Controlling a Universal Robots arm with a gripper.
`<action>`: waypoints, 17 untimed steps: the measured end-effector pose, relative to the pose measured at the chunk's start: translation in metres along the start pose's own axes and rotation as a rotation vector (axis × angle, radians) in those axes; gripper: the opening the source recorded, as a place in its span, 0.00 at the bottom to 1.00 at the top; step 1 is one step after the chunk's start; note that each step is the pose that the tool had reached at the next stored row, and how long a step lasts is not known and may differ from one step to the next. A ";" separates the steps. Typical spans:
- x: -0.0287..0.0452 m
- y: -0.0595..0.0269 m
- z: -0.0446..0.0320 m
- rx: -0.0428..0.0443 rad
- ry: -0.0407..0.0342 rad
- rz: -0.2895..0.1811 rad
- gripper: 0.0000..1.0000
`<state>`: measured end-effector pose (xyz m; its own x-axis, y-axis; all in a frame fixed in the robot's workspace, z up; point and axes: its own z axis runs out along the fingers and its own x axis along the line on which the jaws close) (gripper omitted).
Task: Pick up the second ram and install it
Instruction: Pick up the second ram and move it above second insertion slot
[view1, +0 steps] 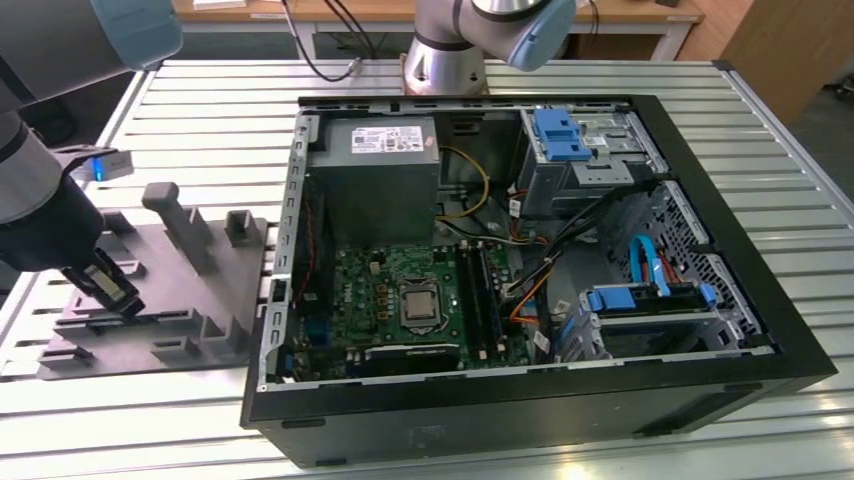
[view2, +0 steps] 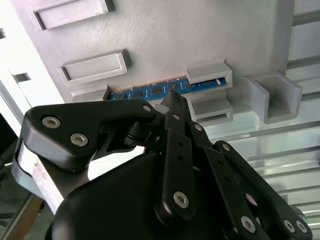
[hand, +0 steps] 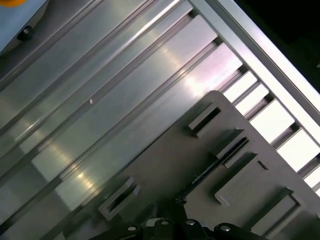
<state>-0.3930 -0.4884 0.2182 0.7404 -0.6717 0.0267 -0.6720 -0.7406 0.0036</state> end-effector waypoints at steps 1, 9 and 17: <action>0.0000 -0.0001 0.0004 0.0000 0.0000 0.016 0.10; 0.0000 0.0000 0.0023 -0.0005 -0.0041 0.148 0.10; -0.0004 0.0002 0.0029 0.0240 -0.0313 0.236 0.10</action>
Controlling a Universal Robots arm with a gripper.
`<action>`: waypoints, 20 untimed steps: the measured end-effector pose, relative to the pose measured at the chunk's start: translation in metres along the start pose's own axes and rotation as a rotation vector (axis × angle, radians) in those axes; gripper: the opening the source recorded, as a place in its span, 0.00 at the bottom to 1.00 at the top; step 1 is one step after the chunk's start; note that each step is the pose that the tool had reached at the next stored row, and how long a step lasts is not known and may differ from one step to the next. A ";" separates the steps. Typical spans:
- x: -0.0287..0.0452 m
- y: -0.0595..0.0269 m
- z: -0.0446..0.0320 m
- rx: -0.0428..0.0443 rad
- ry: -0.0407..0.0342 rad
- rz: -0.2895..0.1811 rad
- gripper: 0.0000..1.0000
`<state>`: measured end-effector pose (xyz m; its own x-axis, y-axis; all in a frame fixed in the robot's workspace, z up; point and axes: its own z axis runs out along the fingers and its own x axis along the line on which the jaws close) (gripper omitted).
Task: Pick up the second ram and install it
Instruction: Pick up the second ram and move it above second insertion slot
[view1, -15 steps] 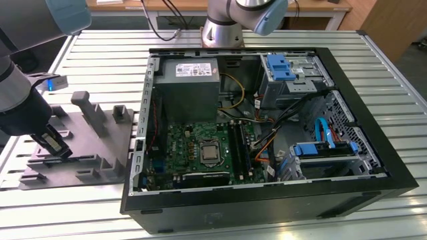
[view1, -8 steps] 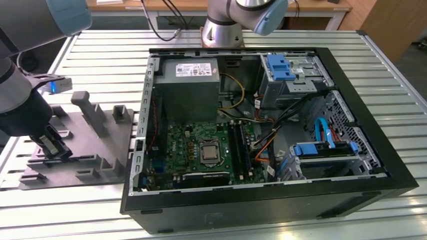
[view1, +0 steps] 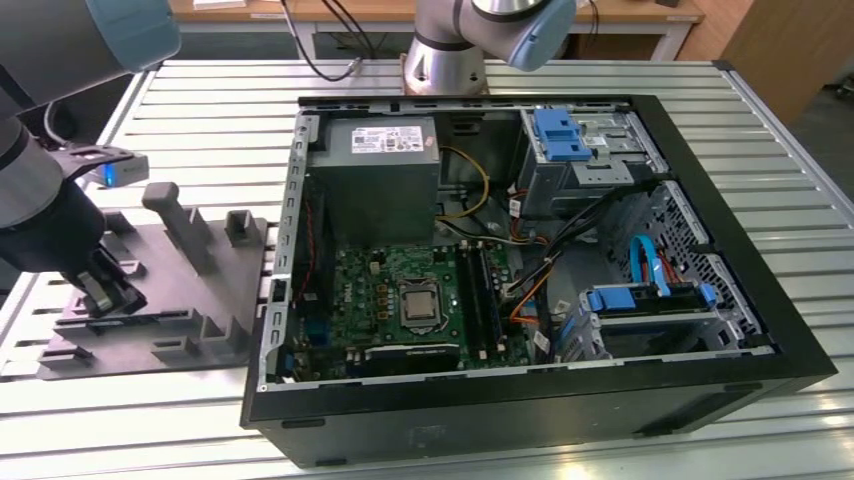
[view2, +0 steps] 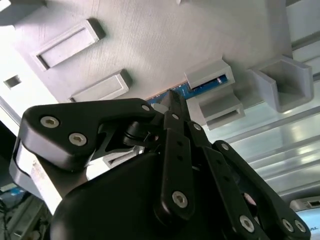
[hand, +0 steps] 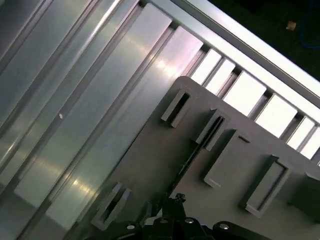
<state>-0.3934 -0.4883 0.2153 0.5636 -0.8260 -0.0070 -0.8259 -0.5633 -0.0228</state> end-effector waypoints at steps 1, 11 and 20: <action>0.0001 0.0000 0.0002 0.0000 0.0004 0.016 0.10; 0.0001 0.0001 0.0026 0.0012 0.0044 0.193 0.10; 0.0001 0.0001 0.0043 0.0025 0.0084 0.368 0.10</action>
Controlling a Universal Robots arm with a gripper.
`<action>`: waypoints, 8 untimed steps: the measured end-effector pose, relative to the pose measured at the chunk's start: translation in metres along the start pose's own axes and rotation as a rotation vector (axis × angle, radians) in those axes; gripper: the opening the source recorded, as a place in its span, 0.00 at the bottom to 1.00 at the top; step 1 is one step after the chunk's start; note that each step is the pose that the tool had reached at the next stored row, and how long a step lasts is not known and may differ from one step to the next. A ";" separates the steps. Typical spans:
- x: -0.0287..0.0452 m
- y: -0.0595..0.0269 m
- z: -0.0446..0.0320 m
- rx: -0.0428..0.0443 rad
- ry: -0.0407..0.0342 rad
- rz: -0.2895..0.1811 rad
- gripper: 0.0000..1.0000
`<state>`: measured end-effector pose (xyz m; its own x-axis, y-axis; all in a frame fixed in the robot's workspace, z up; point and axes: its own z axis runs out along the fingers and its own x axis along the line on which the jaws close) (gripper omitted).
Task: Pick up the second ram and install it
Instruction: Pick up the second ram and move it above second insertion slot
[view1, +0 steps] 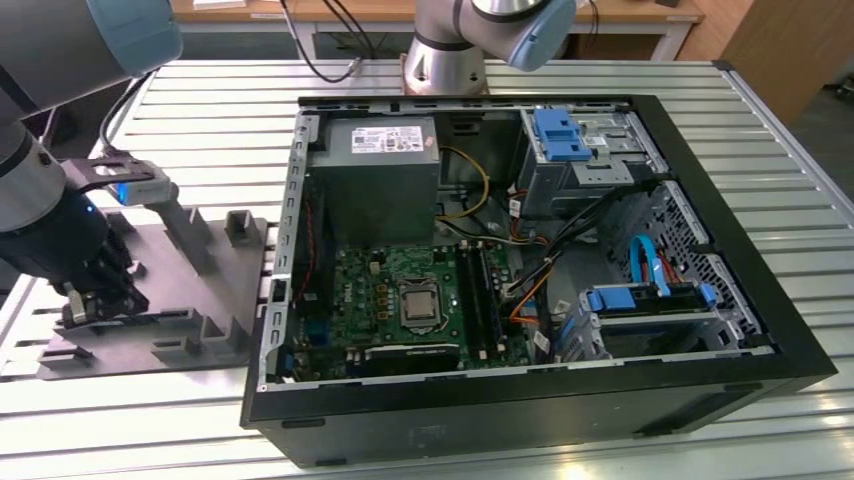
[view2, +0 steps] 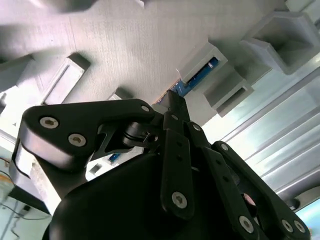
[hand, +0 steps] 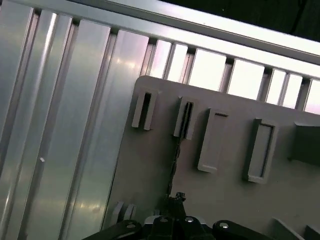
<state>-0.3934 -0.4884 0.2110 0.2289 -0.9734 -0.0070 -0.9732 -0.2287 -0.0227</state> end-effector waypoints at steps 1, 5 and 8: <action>0.0000 0.0000 0.0001 0.0001 0.0004 0.018 0.10; 0.0000 0.0000 0.0007 0.0006 0.0021 0.091 0.10; 0.0000 0.0000 0.0010 0.0010 0.0033 0.145 0.10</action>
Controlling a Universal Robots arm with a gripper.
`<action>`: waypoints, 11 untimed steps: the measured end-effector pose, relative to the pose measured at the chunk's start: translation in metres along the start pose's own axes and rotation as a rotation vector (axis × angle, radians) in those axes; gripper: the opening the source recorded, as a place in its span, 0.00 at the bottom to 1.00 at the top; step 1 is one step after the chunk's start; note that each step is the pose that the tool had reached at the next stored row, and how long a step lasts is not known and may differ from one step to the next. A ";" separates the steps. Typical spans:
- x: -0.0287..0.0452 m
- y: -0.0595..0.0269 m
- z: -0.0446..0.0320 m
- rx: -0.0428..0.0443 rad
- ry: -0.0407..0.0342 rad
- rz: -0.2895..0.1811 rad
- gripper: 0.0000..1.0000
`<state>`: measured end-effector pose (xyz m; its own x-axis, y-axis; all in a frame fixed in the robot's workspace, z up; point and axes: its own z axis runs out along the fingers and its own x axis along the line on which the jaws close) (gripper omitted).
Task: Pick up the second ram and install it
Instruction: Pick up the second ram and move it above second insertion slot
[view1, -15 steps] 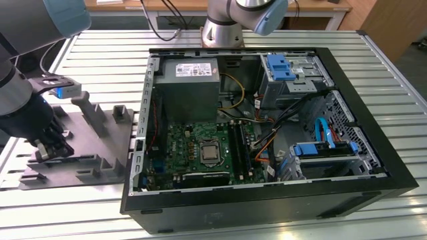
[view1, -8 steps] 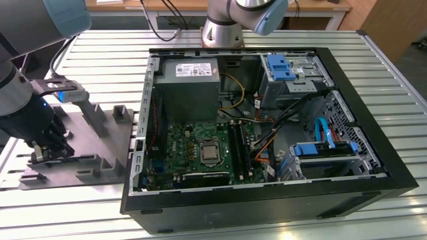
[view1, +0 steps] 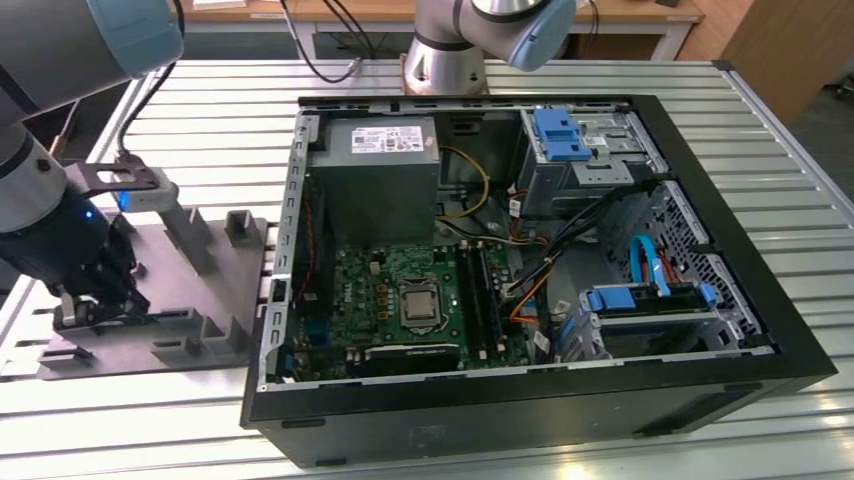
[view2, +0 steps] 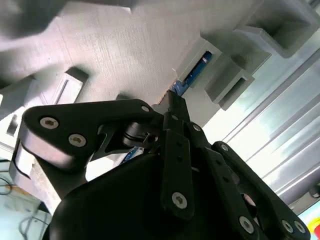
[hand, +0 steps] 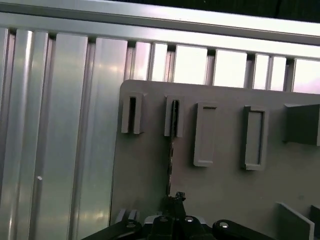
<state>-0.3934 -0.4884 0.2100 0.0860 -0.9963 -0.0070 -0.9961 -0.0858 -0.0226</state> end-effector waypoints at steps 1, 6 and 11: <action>0.0000 0.0000 0.0001 0.0001 0.0004 0.018 0.10; 0.0000 0.0000 0.0008 0.0008 0.0024 0.110 0.10; 0.0000 0.0000 0.0014 0.0014 0.0045 0.200 0.10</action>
<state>-0.3934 -0.4884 0.2086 -0.1137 -0.9935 -0.0070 -0.9932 0.1139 -0.0227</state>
